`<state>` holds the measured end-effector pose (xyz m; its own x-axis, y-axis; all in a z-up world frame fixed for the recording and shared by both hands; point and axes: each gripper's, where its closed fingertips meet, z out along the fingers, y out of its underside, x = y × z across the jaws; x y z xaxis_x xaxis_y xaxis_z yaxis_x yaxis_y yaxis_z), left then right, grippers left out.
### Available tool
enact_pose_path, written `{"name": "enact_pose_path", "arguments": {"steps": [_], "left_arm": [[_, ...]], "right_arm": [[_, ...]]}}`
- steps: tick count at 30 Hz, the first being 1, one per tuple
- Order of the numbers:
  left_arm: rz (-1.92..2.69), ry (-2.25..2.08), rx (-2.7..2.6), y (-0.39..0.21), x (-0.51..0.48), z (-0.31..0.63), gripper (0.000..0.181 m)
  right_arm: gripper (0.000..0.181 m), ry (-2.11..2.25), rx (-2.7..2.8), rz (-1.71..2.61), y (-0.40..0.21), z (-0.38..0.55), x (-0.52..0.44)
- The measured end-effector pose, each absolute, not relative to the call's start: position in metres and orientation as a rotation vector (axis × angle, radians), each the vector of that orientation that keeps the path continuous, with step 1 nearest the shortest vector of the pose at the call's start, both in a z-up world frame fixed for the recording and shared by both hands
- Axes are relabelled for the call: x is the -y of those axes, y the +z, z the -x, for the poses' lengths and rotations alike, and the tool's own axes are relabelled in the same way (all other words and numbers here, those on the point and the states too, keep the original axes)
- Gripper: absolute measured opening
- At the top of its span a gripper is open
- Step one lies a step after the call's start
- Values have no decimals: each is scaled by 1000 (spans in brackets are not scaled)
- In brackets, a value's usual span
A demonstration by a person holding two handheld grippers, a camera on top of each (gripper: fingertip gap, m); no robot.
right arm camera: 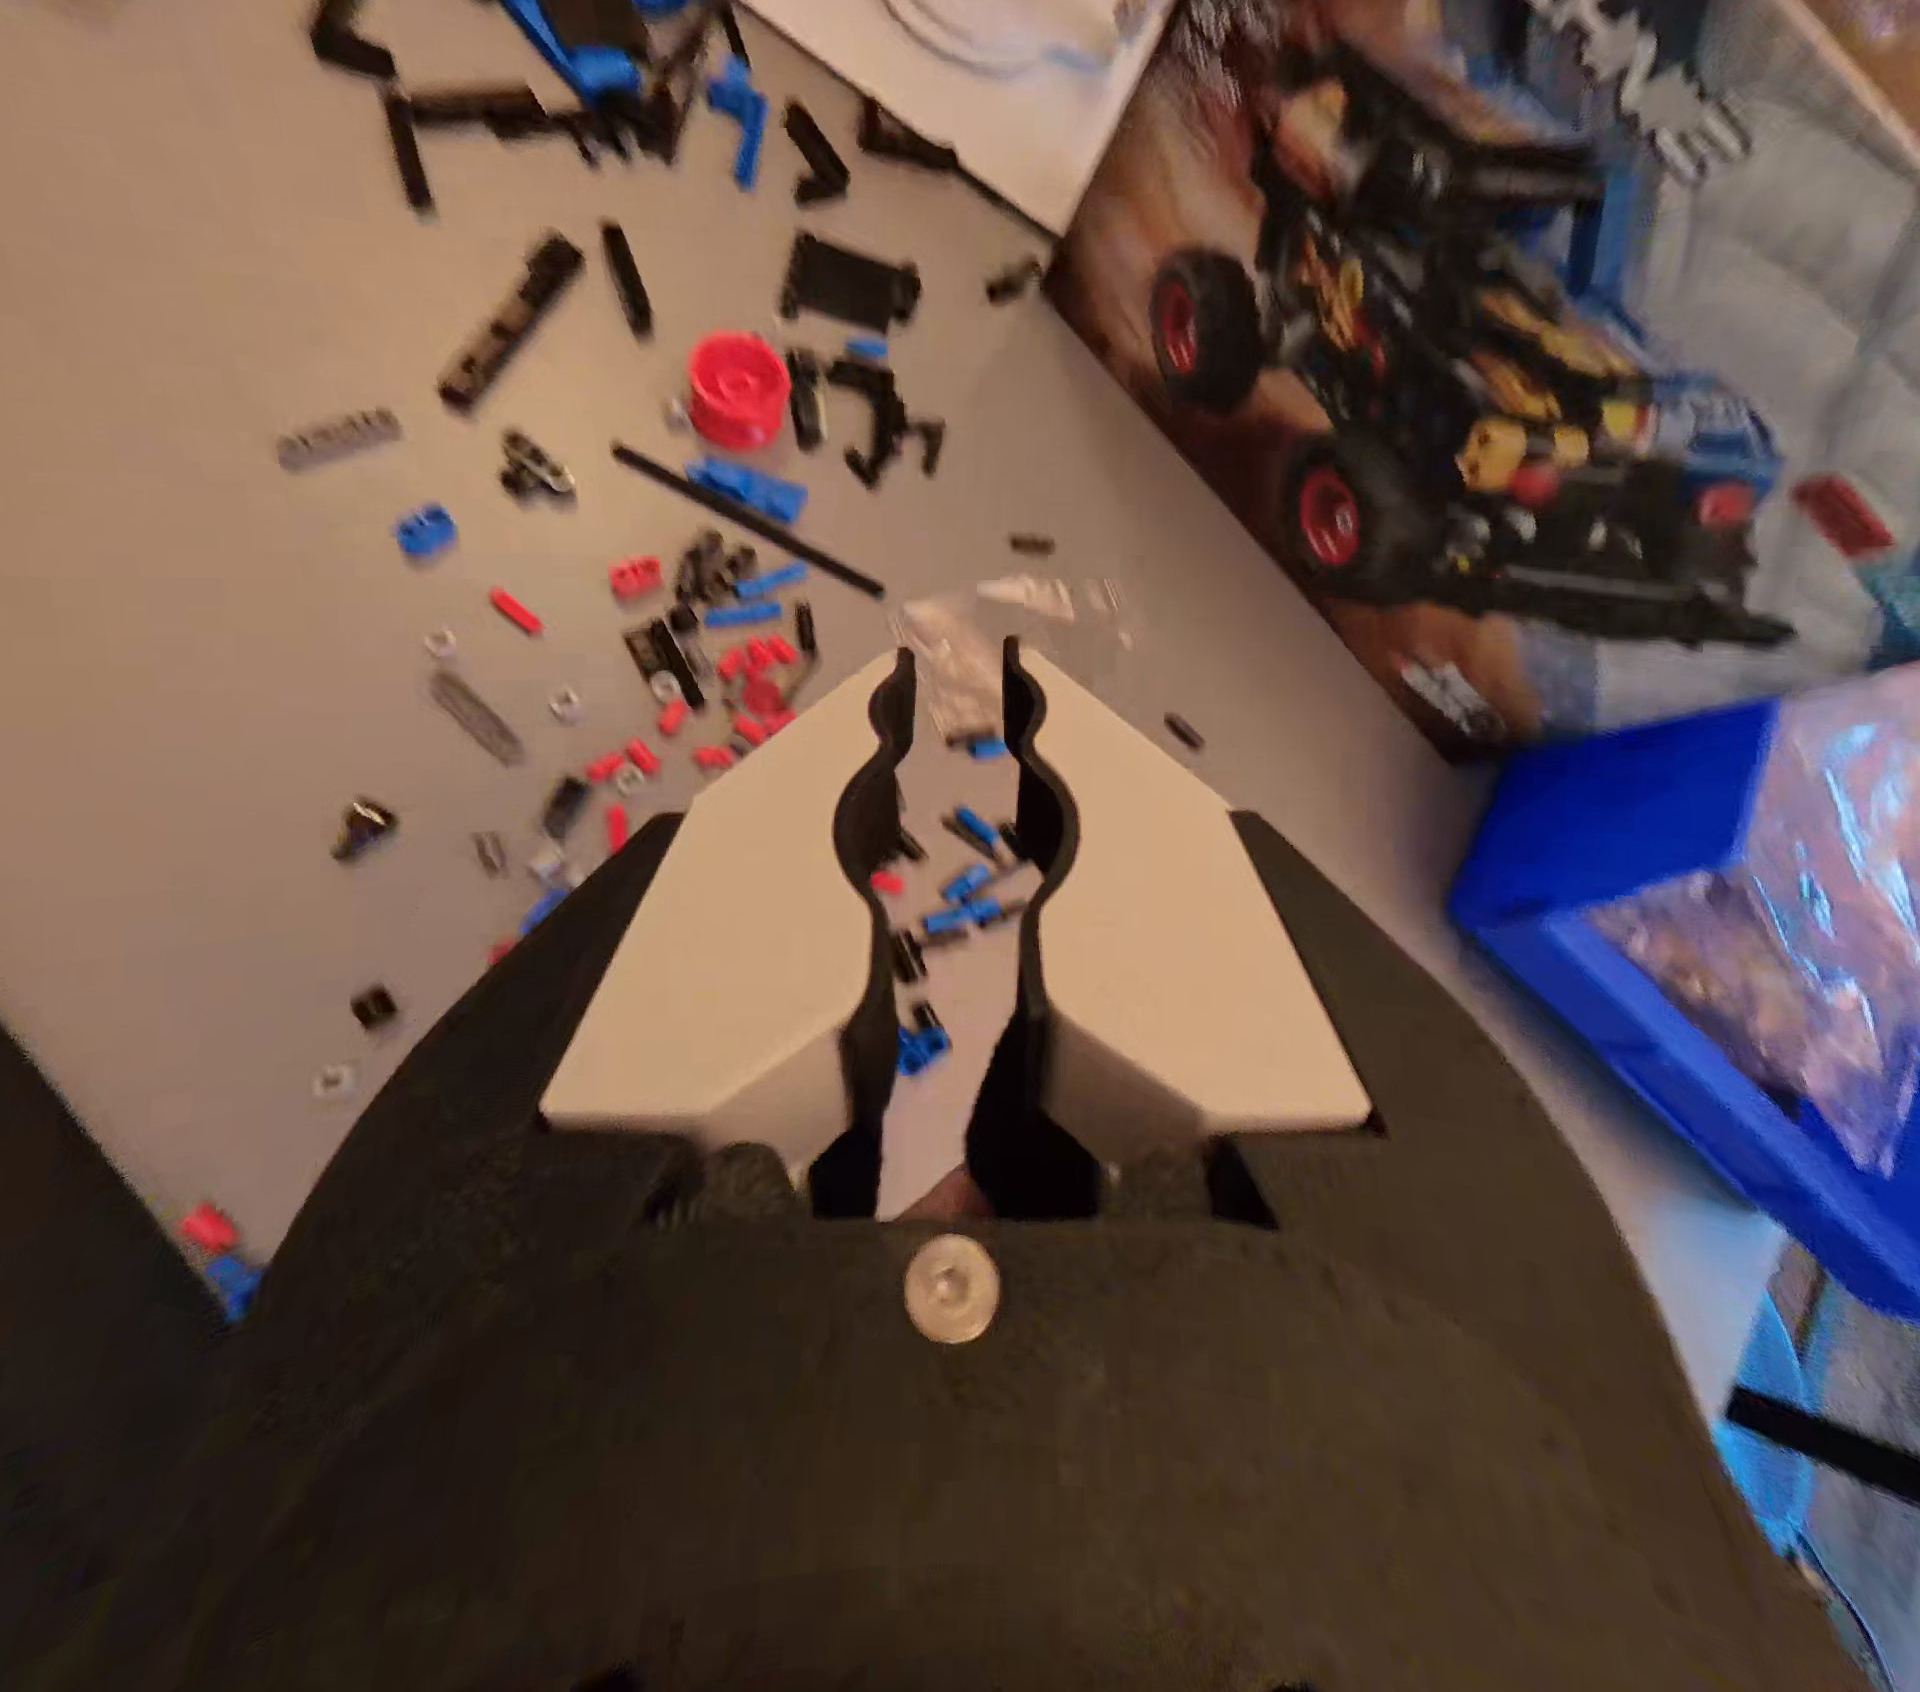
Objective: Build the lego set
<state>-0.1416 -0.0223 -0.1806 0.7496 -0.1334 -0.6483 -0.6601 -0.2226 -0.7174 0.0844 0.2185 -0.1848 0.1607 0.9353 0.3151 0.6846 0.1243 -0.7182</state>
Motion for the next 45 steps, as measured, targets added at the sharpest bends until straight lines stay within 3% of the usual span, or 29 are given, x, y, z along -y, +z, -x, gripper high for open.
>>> {"name": "enact_pose_path", "arguments": {"steps": [9, 15, 45], "left_arm": [[1674, 430, -878, -190, -52, 65, 38], [1706, 378, -900, -205, -58, 62, 36], [1777, 234, -1050, -241, -56, 35, 27]], "right_arm": [[13, 251, 1672, 1797, -225, -144, -233], [10, 315, 1829, 1786, -252, -154, -209], [14, 474, 1978, 1499, -243, 58, -226]]}}
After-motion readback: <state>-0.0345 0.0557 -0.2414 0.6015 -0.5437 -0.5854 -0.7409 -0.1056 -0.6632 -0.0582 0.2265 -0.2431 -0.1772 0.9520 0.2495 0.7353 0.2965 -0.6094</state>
